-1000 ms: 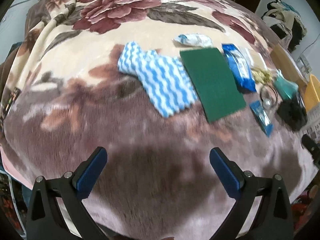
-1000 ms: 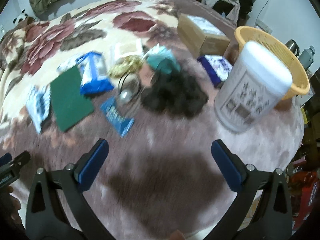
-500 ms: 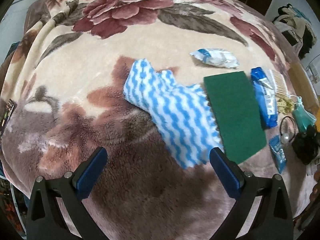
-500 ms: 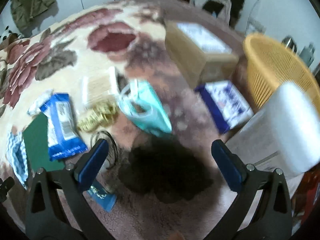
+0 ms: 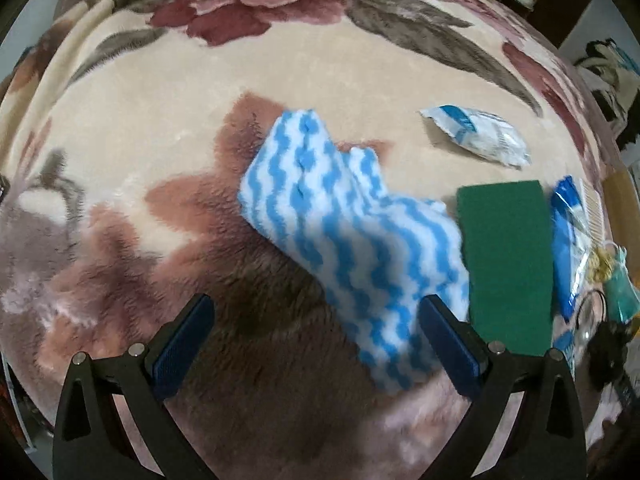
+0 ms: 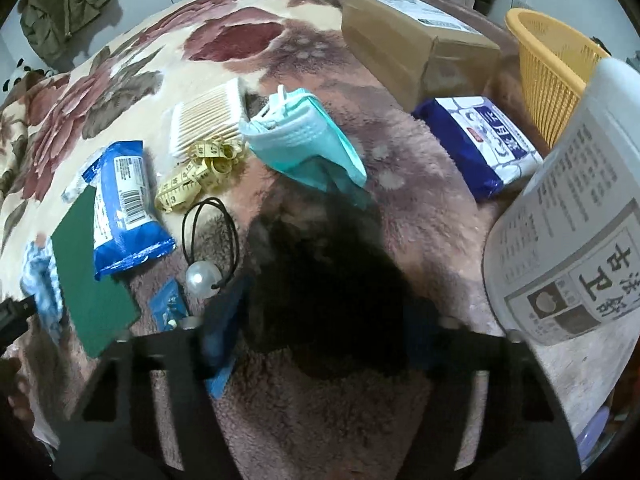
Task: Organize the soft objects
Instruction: 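Reach the left tool to the blue wavy cloth while the right tool reaches the black mesh pouf, then close the left tool on the wavy cloth while the right tool grips the black pouf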
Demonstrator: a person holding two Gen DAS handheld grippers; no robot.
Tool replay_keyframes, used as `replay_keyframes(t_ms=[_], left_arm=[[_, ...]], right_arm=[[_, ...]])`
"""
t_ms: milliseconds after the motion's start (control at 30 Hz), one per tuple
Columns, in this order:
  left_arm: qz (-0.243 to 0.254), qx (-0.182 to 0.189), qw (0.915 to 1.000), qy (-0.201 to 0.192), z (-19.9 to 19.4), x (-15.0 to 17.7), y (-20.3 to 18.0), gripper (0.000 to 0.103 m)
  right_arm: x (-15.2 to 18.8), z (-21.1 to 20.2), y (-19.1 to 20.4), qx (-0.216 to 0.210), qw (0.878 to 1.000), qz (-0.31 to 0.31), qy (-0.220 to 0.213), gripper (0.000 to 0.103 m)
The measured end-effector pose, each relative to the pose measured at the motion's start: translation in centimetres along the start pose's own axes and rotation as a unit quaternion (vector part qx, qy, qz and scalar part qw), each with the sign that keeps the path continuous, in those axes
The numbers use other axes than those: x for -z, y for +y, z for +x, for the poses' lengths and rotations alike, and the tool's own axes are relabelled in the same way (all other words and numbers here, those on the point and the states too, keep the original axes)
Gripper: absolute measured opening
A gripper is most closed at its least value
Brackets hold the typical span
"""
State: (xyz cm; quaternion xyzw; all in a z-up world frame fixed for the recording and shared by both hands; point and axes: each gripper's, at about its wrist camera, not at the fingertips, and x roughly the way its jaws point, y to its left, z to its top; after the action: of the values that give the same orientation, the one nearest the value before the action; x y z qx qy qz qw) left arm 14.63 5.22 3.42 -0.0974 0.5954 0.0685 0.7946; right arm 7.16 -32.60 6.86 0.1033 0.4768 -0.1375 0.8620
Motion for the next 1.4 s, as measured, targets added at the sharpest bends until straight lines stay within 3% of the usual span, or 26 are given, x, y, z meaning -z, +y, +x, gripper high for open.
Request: replay_keyframes(t_ms=[33, 133, 200, 233, 267, 433, 533, 600, 633, 667, 733, 933, 1067, 1100, 1133, 1167, 1200, 1267, 1400], left_arm=[[-0.003, 0.004, 1.0, 0.001, 0.3, -0.1, -0.1, 0.096], [-0.013, 0.024, 0.9996, -0.004, 0.3, -0.1, -0.1, 0.084], [-0.02, 0.043, 0.9988, -0.009, 0.0, 0.2, -0.1, 0.066], [-0.023, 0.053, 0.9983, -0.01, -0.2, 0.5, 0.0, 0.046], [-0.024, 0.066, 0.9975, -0.007, -0.4, 0.7, -0.1, 0.033], [0.001, 0.074, 0.9969, -0.027, -2.3, 1.9, -0.5, 0.009], [0.013, 0.077, 0.996, -0.042, -3.8, 2.9, -0.2, 0.009], [0.026, 0.056, 0.996, -0.065, -4.7, 3.1, -0.1, 0.01], [0.027, 0.04, 0.9962, -0.073, -4.9, 3.0, 0.0, 0.027], [0.019, 0.033, 0.9965, -0.074, -4.9, 2.7, 0.2, 0.06], [-0.007, 0.044, 0.9955, -0.084, -5.1, 2.0, 0.8, 0.085], [-0.016, 0.041, 0.9953, -0.086, -4.1, -0.9, -0.3, 0.085], [-0.041, 0.028, 0.9977, -0.047, -0.9, -2.1, -0.5, 0.082], [-0.045, 0.025, 0.9981, -0.033, -0.2, -2.0, -0.5, 0.074], [-0.05, 0.027, 0.9982, -0.019, 0.4, -1.8, -0.2, 0.049], [-0.055, 0.034, 0.9978, -0.01, 0.6, -1.5, 0.1, 0.036], [-0.062, 0.047, 0.9968, -0.017, 0.3, -1.0, 0.6, 0.034], [-0.055, 0.046, 0.9969, -0.033, -0.7, -0.3, 1.0, 0.021], [-0.042, 0.065, 0.995, -0.063, -4.2, 1.6, 1.5, 0.021]], right_arm=[[0.1, 0.0, 0.0, -0.003, 1.0, 0.0, 0.001, 0.034], [0.5, -0.7, 0.2, -0.017, 1.0, -0.009, -0.008, 0.023], [1.0, -1.4, 0.3, -0.019, 1.0, -0.014, -0.015, 0.023], [1.2, -1.7, 0.4, -0.023, 0.999, -0.014, -0.017, 0.023], [1.4, -2.0, 0.5, -0.029, 0.999, -0.014, -0.018, 0.023], [2.5, -3.2, 0.9, -0.048, 0.999, -0.016, -0.022, 0.023], [3.1, -4.2, 1.2, -0.058, 0.998, -0.017, -0.027, 0.023], [3.6, -4.7, 1.4, -0.064, 0.997, -0.02, -0.027, 0.023], [3.8, -4.9, 1.6, -0.067, 0.997, -0.024, -0.027, 0.023], [3.9, -5.0, 1.7, -0.067, 0.997, -0.026, -0.028, 0.023], [4.1, -5.3, 1.9, -0.07, 0.997, -0.027, -0.029, 0.023], [4.4, -5.0, 2.3, -0.072, 0.997, -0.027, -0.029, 0.023], [4.3, -4.7, 2.5, -0.073, 0.997, -0.026, -0.03, 0.023], [4.2, -4.6, 2.5, -0.073, 0.997, -0.026, -0.03, 0.023], [4.2, -4.6, 2.6, -0.074, 0.996, -0.026, -0.03, 0.023], [4.1, -4.6, 2.6, -0.074, 0.996, -0.027, -0.029, 0.023], [4.1, -4.7, 2.6, -0.075, 0.996, -0.027, -0.03, 0.023], [4.0, -4.9, 2.7, -0.079, 0.996, -0.027, -0.034, 0.023], [4.2, -5.6, 3.1, -0.087, 0.995, -0.027, -0.041, 0.023]])
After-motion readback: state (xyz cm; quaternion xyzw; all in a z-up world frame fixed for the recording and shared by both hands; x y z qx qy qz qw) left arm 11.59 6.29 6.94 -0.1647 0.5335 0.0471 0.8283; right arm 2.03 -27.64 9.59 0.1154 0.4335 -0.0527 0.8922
